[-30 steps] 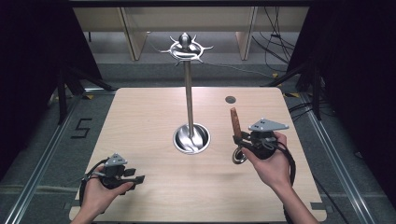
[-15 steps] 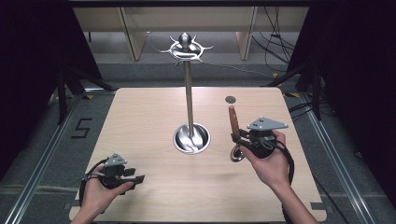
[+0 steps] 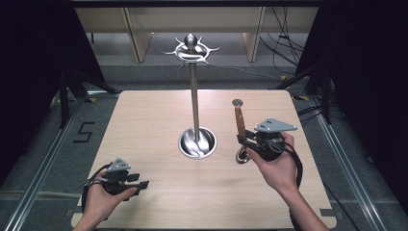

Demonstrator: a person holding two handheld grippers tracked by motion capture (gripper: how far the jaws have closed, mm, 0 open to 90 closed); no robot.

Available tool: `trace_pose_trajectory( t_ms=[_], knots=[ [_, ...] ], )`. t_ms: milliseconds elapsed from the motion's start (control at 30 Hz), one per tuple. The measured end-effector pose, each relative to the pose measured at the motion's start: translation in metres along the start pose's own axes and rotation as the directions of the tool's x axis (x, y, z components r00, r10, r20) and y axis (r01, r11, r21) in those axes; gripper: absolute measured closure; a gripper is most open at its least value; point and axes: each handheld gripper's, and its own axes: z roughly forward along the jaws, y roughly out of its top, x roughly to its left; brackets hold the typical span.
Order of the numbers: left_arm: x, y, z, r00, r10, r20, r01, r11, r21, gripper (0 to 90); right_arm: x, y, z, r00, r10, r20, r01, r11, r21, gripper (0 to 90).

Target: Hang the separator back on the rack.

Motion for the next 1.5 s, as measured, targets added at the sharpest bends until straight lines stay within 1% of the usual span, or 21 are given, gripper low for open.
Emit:
trace_pose_trajectory(
  t_ms=[100, 200, 267, 467, 533, 600, 633, 733, 800, 867, 900, 1067, 1100, 1167, 1200, 1233, 1300, 1400, 1433, 1467, 1500],
  knots=[
    [0.0, 0.0, 0.0, 1.0, 0.0, 0.0, 0.0, 1.0, 0.0, 48.0, -0.001, 0.002, 0.0, 0.9997, -0.023, -0.003, 0.023, 1.0, -0.001, 69.3],
    [0.0, 0.0, 0.0, 1.0, 0.0, 0.002, 0.0, 1.0, -0.003, 48.1, 0.002, 0.003, 0.001, 1.0, -0.004, -0.005, 0.004, 1.0, -0.01, 69.3],
    [0.0, 0.0, 0.0, 1.0, 0.002, -0.001, -0.002, 1.0, -0.001, 48.1, 0.0, 0.004, 0.001, 0.9996, -0.026, -0.006, 0.026, 1.0, -0.005, 69.3],
    [0.0, 0.0, 0.0, 1.0, 0.003, -0.001, -0.003, 1.0, 0.0, 48.1, 0.003, 0.006, 0.002, 1.0, -0.006, 0.0, 0.006, 1.0, -0.023, 69.3],
    [0.0, 0.0, 0.0, 1.0, 0.004, -0.001, -0.004, 1.0, 0.002, 48.1, 0.002, 0.008, 0.001, 0.9995, -0.028, -0.011, 0.028, 1.0, -0.012, 69.3],
    [0.0, 0.0, 0.0, 1.0, 0.002, 0.001, -0.002, 1.0, 0.002, 48.1, 0.004, 0.009, 0.001, 0.9999, -0.004, -0.01, 0.004, 1.0, -0.01, 69.3],
    [0.0, 0.0, 0.0, 1.0, 0.003, 0.0, -0.003, 1.0, 0.002, 48.1, 0.002, 0.01, 0.002, 0.9994, -0.034, -0.009, 0.033, 0.999, -0.018, 69.3],
    [-0.001, 0.0, 0.0, 1.0, 0.003, 0.0, -0.003, 1.0, 0.002, 48.0, 0.005, 0.011, 0.003, 0.9999, -0.011, -0.002, 0.011, 1.0, -0.029, 69.3],
    [-0.001, 0.0, 0.0, 1.0, 0.003, 0.003, -0.003, 1.0, 0.003, 48.1, 0.003, 0.013, 0.002, 0.9993, -0.036, -0.008, 0.036, 0.999, -0.018, 69.3],
    [-0.001, 0.0, 0.0, 1.0, 0.002, 0.003, -0.002, 1.0, 0.0, 48.0, 0.005, 0.015, 0.003, 0.9998, -0.015, -0.009, 0.015, 0.999, -0.029, 69.3],
    [-0.001, 0.0, 0.0, 1.0, 0.009, 0.002, -0.009, 1.0, 0.0, 48.1, 0.005, 0.016, 0.004, 0.9998, -0.017, -0.003, 0.017, 0.999, -0.043, 69.3],
    [-0.001, 0.001, 0.0, 1.0, 0.006, 0.004, -0.006, 1.0, -0.003, 48.1, 0.006, 0.023, 0.003, 0.9996, -0.025, -0.011, 0.025, 0.999, -0.039, 69.3],
    [-0.001, 0.001, 0.0, 1.0, 0.002, 0.005, -0.002, 1.0, -0.01, 48.1, 0.005, 0.025, 0.002, 0.999, -0.042, -0.014, 0.041, 0.998, -0.038, 69.3],
    [-0.001, 0.001, -0.001, 1.0, -0.002, 0.002, 0.002, 0.9999, -0.014, 48.1, 0.007, 0.029, 0.002, 0.9993, -0.032, -0.018, 0.031, 0.999, -0.044, 69.3],
    [-0.001, 0.001, -0.001, 1.0, -0.001, 0.001, 0.001, 0.9999, -0.01, 48.0, 0.007, 0.031, 0.003, 0.9992, -0.037, -0.013, 0.036, 0.998, -0.052, 69.3],
    [-0.001, 0.001, 0.0, 0.9999, -0.012, 0.004, 0.012, 0.9999, -0.01, 48.1, 0.004, 0.034, 0.003, 0.9962, -0.087, -0.007, 0.086, 0.994, -0.067, 69.3],
    [-0.001, 0.001, -0.001, 1.0, -0.001, 0.001, 0.001, 0.9999, -0.012, 48.0, 0.009, 0.037, 0.001, 0.9991, -0.04, -0.017, 0.039, 0.998, -0.057, 69.3],
    [-0.002, 0.001, -0.002, 1.0, 0.002, -0.008, -0.002, 0.9999, -0.013, 48.1, 0.011, 0.044, 0.001, 0.9989, -0.041, -0.024, 0.039, 0.996, -0.079, 69.3],
    [-0.002, 0.001, -0.001, 1.0, 0.001, -0.007, -0.001, 0.9999, -0.014, 48.0, 0.01, 0.047, 0.0, 0.997, -0.075, -0.019, 0.073, 0.994, -0.08, 69.3],
    [-0.001, 0.001, -0.001, 1.0, 0.003, 0.0, -0.003, 0.9998, -0.018, 48.1, 0.012, 0.048, 0.001, 0.9984, -0.056, -0.01, 0.055, 0.994, -0.096, 69.3],
    [-0.001, 0.001, -0.001, 1.0, -0.001, 0.0, 0.001, 0.9999, -0.011, 48.0, 0.012, 0.05, 0.0, 0.9983, -0.054, -0.022, 0.052, 0.995, -0.084, 69.3]
  ],
)
